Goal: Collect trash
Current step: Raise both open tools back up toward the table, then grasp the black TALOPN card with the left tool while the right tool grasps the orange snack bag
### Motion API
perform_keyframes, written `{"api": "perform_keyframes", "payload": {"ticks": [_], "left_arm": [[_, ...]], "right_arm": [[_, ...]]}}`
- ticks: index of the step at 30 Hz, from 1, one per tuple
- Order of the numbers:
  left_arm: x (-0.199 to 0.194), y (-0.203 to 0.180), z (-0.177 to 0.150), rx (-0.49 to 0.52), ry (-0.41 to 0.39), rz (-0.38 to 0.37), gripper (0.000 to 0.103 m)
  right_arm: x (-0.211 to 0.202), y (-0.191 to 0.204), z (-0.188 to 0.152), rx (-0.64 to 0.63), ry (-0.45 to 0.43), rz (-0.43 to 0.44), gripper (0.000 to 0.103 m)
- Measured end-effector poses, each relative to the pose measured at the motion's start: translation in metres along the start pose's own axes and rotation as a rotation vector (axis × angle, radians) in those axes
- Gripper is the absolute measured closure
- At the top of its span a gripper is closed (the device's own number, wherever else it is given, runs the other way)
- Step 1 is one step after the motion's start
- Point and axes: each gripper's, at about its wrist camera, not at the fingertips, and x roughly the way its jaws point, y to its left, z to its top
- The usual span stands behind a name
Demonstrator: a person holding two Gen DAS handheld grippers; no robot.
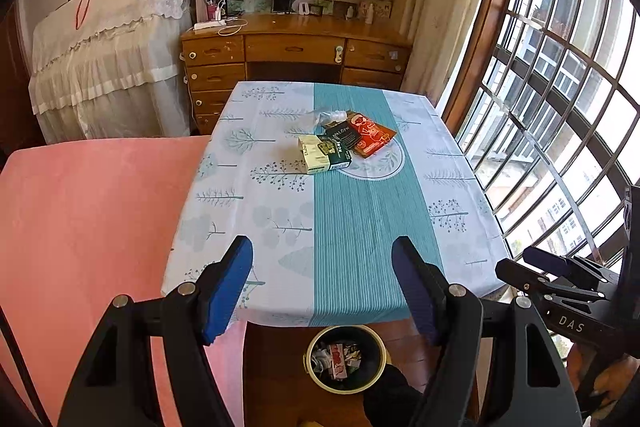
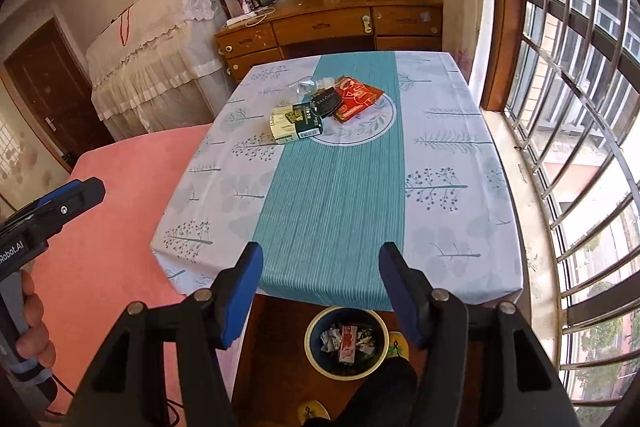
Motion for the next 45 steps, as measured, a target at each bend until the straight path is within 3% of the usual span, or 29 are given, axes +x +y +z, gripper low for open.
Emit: {"api": "perform_keyframes", "payload": {"ticks": [8,13,18,22,25,26,28,33,38,45], "left_arm": [[0.084,-0.024,0.052,-0.035,0.071,0.014,0.033],[0.170,-0.050,0.096,-0.076,0.166,0.027,0.033],[0.264,-0.081,0.131,-0.094,0.234,0.041,0.033],[0.331,-0.089,0.150,-0.125,0.286,0.044,0.052],[0.371,-0.086,0.157,-0.161,0.317,0.056,0.054],[0.381,-0.083,0.158,-0.173,0.329,0.059,0.055],[0.402,-0.078,0.160,-0.201,0.359,0.049,0.069],[0.434,-0.069,0.153,-0.248,0.416,0.018,0.079],[0.451,-0.068,0.142,-0.262,0.448,0.041,0.080],[0.460,-0.046,0.132,-0.310,0.484,0.116,0.080]], "right_arm": [[0.081,-0.051,0.064,0.035,0.091,0.157,0.043],[0.152,-0.104,0.121,0.113,0.160,0.259,0.048],[0.233,-0.146,0.171,0.142,0.215,0.293,0.048],[0.293,-0.166,0.197,0.176,0.260,0.321,0.051],[0.328,-0.175,0.211,0.206,0.291,0.332,0.055],[0.336,-0.176,0.215,0.214,0.292,0.337,0.056],[0.351,-0.178,0.222,0.228,0.294,0.352,0.057],[0.378,-0.175,0.236,0.233,0.314,0.399,0.065],[0.389,-0.167,0.243,0.219,0.302,0.451,0.070],[0.395,-0.158,0.243,0.155,0.331,0.511,0.097]]}}
